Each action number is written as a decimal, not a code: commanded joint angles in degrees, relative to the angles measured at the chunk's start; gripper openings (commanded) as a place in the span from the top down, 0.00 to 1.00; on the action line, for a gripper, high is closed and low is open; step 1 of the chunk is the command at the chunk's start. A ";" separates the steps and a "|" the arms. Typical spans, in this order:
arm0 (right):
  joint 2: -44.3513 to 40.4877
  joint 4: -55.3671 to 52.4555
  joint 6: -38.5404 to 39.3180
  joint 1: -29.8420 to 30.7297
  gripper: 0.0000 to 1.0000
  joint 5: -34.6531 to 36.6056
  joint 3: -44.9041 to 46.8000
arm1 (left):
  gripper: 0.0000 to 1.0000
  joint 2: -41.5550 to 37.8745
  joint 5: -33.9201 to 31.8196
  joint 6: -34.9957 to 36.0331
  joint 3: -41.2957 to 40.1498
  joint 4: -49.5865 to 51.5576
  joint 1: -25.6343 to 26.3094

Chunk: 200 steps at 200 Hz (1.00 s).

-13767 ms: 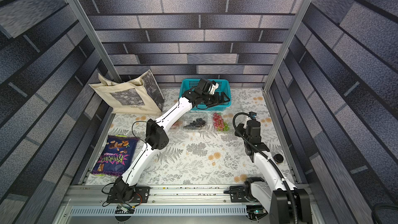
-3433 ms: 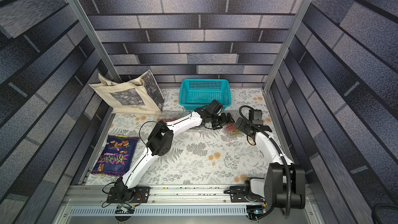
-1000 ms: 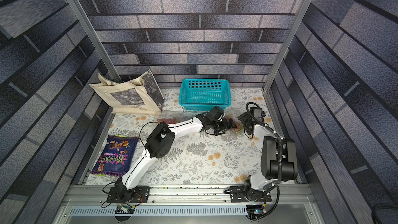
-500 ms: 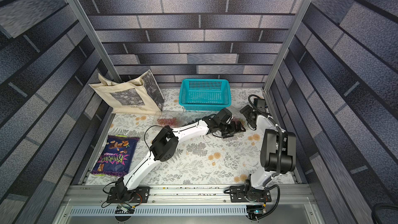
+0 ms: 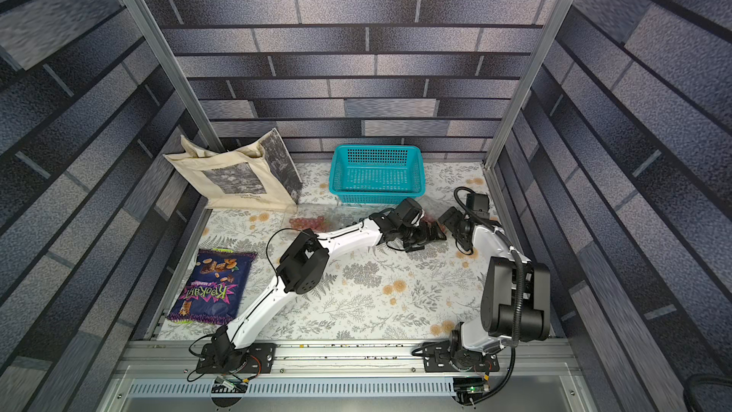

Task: Pack grapes into containers
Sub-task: Adjust the packing box at the center of the board.

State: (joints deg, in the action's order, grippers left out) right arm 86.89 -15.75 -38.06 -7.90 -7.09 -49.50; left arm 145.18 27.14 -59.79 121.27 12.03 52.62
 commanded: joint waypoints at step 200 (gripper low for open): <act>-0.97 2.47 3.18 -0.44 0.08 -1.78 2.21 | 0.28 -12.61 -11.41 6.59 -15.28 -4.27 -9.15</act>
State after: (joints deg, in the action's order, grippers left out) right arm 87.09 -11.55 -35.88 -7.90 -8.51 -48.03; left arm 131.13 16.21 -52.16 106.17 10.59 43.72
